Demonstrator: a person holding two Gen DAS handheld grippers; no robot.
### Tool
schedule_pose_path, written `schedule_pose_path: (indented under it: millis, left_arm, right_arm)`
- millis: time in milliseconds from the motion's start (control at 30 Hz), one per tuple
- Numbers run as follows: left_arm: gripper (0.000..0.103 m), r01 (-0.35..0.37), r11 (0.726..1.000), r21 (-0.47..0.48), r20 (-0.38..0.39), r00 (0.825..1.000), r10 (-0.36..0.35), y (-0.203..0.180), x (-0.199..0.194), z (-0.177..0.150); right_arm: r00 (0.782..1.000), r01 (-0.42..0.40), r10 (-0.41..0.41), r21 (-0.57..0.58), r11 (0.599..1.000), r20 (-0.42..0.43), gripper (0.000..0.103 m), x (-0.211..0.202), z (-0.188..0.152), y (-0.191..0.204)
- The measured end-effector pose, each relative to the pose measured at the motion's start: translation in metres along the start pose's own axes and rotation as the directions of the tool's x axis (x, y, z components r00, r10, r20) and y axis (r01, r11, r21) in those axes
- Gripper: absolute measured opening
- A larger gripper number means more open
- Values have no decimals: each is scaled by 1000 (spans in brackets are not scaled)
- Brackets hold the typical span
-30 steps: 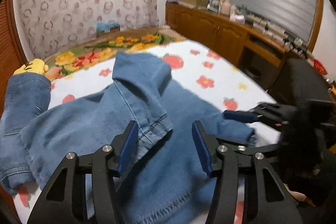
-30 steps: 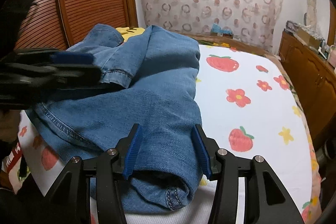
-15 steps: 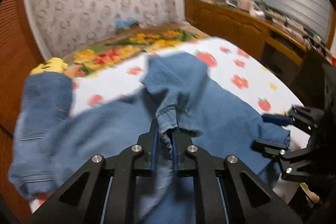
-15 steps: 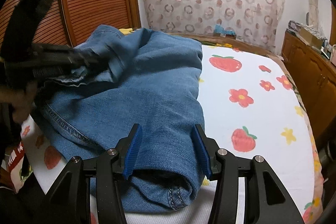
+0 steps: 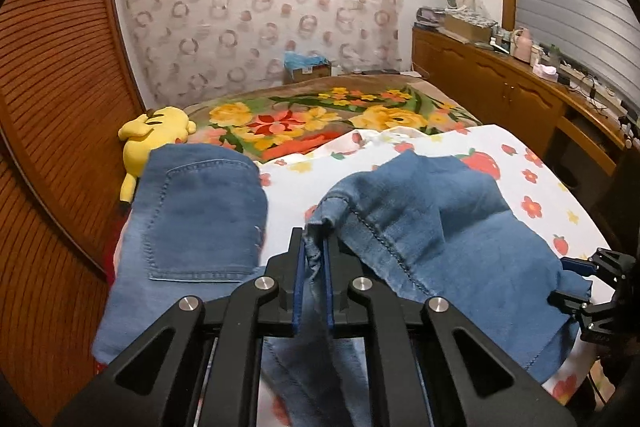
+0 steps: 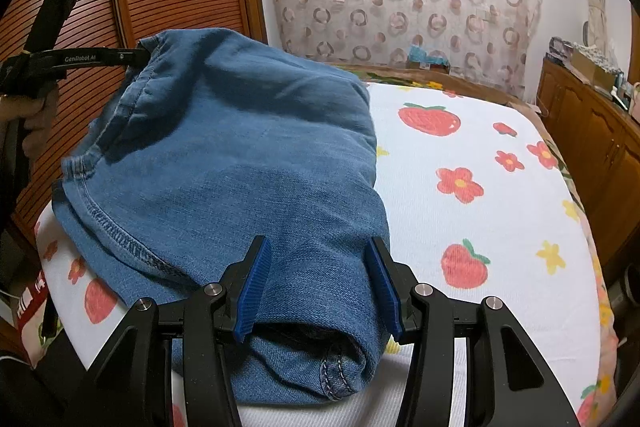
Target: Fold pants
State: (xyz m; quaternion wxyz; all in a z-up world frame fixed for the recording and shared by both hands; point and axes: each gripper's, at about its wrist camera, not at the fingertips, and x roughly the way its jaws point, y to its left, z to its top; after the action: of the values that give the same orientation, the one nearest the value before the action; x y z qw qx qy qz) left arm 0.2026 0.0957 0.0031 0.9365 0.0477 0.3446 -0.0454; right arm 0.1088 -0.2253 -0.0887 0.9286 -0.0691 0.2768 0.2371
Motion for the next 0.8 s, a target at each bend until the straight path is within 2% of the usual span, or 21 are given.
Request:
schedule_pose_path:
  millis: [133,200,333,433,633,800]
  left_arm:
    - [9,-2,1000,-14,-13,1000,1,9,4,-4]
    - [13,1,1000,-19,-31,1000,-1,10,7,-8]
    - [28,-7,1000,-26,-51,999,6,11,8,-17]
    - [45,-15,999,-31,-41,999,14,10,4,-24]
    - [48,22,998,-66,-6,1000,-23,3,-13,-41]
    - [48,72,996,-48,-47,996,-74,-15,-12,-60]
  right_arm:
    - [1000,0,0,1,1000,0,51,1,0,0]
    - [1000,0,0,2,1000,0,51,0,-1,0]
    - [1000,0,0,2,1000,0,51,0,0,0]
    - [1000,0,0,2,1000,0,51,0,0,-1]
    - [1000,0,0,2,1000,-1,51,0,0,-1]
    - [1000,0,0,3,1000,-1,51,0,0,-2]
